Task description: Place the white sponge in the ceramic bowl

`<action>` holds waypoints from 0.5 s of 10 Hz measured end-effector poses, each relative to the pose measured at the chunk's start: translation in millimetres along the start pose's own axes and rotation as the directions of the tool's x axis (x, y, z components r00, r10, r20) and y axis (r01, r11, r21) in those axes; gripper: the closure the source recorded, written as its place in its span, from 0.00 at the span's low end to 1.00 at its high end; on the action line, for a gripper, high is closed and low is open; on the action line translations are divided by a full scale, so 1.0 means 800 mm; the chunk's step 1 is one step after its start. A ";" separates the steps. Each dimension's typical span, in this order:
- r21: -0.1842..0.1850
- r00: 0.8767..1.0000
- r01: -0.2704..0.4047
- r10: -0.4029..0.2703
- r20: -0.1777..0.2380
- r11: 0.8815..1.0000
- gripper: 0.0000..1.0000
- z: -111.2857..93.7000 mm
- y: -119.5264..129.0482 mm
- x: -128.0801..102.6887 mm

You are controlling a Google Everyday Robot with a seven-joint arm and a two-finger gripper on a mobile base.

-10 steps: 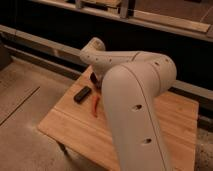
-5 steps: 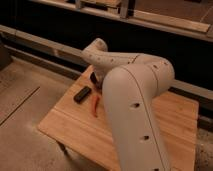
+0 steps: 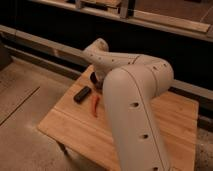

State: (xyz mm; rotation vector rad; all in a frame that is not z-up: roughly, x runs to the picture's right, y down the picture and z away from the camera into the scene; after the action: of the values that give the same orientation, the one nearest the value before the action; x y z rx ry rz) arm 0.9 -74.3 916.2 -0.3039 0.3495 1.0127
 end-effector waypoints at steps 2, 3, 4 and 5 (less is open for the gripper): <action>-0.006 1.000 -0.007 0.007 -0.003 1.000 0.45 0.001 -0.003 0.002; -0.007 1.000 -0.009 0.009 -0.003 1.000 0.45 0.000 -0.003 0.002; -0.007 1.000 -0.009 0.009 -0.005 1.000 0.45 0.001 -0.004 0.003; -0.006 1.000 -0.010 0.010 -0.004 1.000 0.45 0.000 -0.005 0.002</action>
State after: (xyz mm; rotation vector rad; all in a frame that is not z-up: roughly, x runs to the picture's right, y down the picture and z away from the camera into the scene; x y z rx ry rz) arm 5.1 -74.8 916.0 -0.3103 0.3519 1.0230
